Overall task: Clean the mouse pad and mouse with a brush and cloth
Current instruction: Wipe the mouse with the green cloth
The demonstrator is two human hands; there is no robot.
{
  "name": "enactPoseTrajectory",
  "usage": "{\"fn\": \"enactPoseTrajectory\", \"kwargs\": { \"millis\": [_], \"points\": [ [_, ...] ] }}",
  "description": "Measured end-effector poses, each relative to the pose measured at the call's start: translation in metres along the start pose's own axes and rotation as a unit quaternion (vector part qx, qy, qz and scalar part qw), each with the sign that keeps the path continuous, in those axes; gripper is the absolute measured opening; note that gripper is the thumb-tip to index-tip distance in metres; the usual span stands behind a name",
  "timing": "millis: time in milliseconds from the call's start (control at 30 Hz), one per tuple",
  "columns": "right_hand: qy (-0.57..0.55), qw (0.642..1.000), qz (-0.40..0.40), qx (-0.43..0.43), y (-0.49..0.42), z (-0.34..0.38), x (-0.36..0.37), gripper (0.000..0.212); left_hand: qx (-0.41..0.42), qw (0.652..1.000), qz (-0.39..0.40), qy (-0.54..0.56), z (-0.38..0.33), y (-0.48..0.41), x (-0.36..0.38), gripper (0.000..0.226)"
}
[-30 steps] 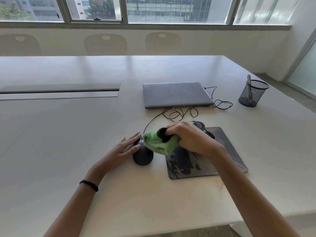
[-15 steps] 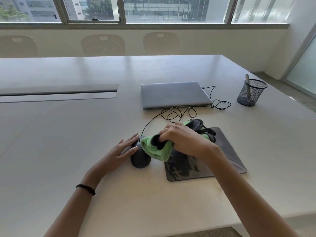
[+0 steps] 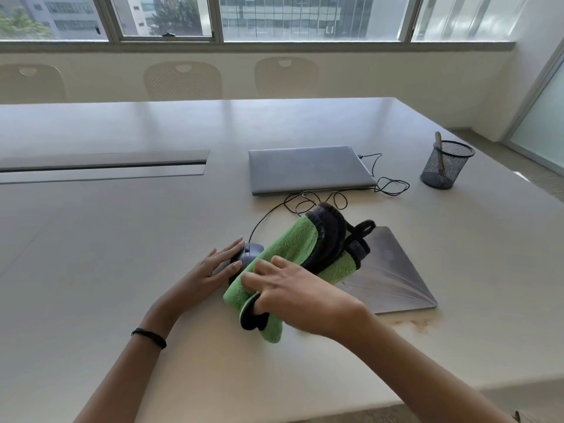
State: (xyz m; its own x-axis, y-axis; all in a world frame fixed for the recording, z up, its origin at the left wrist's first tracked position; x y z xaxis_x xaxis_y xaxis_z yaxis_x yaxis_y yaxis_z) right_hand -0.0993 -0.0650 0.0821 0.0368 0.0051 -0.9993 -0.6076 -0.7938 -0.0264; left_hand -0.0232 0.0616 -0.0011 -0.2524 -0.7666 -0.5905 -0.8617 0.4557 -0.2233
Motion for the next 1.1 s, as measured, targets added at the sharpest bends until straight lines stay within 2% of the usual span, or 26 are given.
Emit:
{"fn": "enactPoseTrajectory", "kwargs": {
  "millis": [133,300,467,500,533,600,800,933,1100],
  "points": [
    [0.023,0.999,0.028,0.0,0.003,0.004,0.003,0.021,-0.003,1.0,0.006,-0.009,0.0,0.0,0.0,0.087],
    [-0.012,0.999,0.032,-0.003,0.006,-0.004,-0.014,0.024,-0.003,1.0,0.005,-0.012,-0.001,0.0,-0.001,0.084],
    [-0.017,0.998,-0.028,0.057,0.016,-0.043,-0.04,0.037,-0.03,0.998,-0.015,0.056,-0.001,0.002,-0.006,0.067],
    [-0.022,0.996,-0.04,0.078,0.02,-0.054,-0.046,0.042,-0.032,0.997,-0.023,0.059,-0.003,0.002,-0.007,0.058],
    [-0.03,0.993,-0.049,0.102,0.025,-0.065,-0.05,0.044,-0.032,0.998,-0.032,0.053,-0.005,0.001,-0.008,0.046],
    [-0.048,0.985,-0.067,0.153,0.038,-0.09,-0.056,0.045,-0.014,0.998,-0.055,0.006,-0.014,-0.003,-0.011,0.037],
    [-0.072,0.949,-0.096,0.292,0.084,-0.16,-0.048,0.054,0.056,0.982,-0.133,-0.125,-0.052,-0.021,-0.009,0.035],
    [-0.046,0.903,-0.115,0.412,0.122,-0.2,-0.039,0.05,0.077,0.982,-0.086,-0.148,-0.072,-0.037,0.014,0.039],
    [-0.032,0.838,-0.064,0.541,0.171,-0.244,-0.014,0.052,0.089,0.966,-0.017,-0.243,-0.085,-0.053,0.046,0.058]
  ]
}}
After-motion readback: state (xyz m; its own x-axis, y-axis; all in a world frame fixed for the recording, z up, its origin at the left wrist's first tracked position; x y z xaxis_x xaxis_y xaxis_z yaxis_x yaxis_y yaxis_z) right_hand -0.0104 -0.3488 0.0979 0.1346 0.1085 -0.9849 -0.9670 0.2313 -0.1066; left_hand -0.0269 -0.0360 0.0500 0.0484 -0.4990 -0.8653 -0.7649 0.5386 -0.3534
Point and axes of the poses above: each hand's wrist, its own y-axis away from the middle knuckle, its own x-axis out of the palm, z = x × y, the point moved 7 cm from there along -y, towards the middle knuckle, and after that the axes turned 13 degrees about x, right-handed, at the moved point
